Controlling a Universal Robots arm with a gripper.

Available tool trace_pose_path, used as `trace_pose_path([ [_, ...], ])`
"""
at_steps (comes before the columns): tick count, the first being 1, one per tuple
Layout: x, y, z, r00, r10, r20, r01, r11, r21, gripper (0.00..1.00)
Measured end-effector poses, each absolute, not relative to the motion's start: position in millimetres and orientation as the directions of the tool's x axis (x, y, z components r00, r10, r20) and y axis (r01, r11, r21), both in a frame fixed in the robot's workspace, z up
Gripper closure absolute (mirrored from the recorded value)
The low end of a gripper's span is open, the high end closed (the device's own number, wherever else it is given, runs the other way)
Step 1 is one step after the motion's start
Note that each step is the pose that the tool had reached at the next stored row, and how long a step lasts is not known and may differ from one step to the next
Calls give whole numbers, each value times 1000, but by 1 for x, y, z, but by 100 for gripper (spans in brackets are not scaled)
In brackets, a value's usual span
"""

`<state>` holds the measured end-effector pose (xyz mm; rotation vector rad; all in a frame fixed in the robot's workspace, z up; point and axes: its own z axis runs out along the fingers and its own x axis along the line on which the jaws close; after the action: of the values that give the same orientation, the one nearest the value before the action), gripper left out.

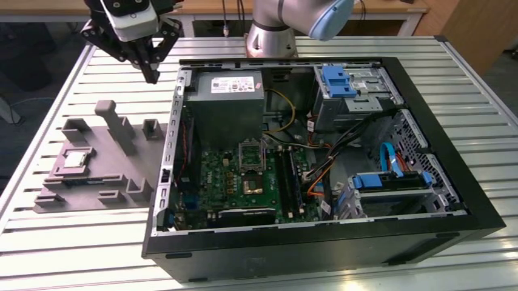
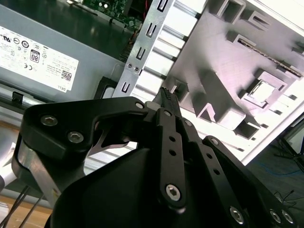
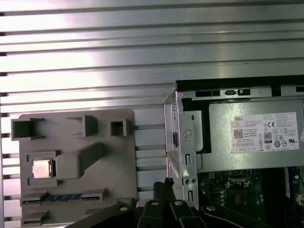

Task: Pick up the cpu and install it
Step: 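Reach for the cpu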

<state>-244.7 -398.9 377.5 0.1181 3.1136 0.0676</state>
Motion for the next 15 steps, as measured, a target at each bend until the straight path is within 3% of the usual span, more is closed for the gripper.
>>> trace_pose_path([
  [15,-248,-399,377,-997,76,-23,75,996,44,89],
])
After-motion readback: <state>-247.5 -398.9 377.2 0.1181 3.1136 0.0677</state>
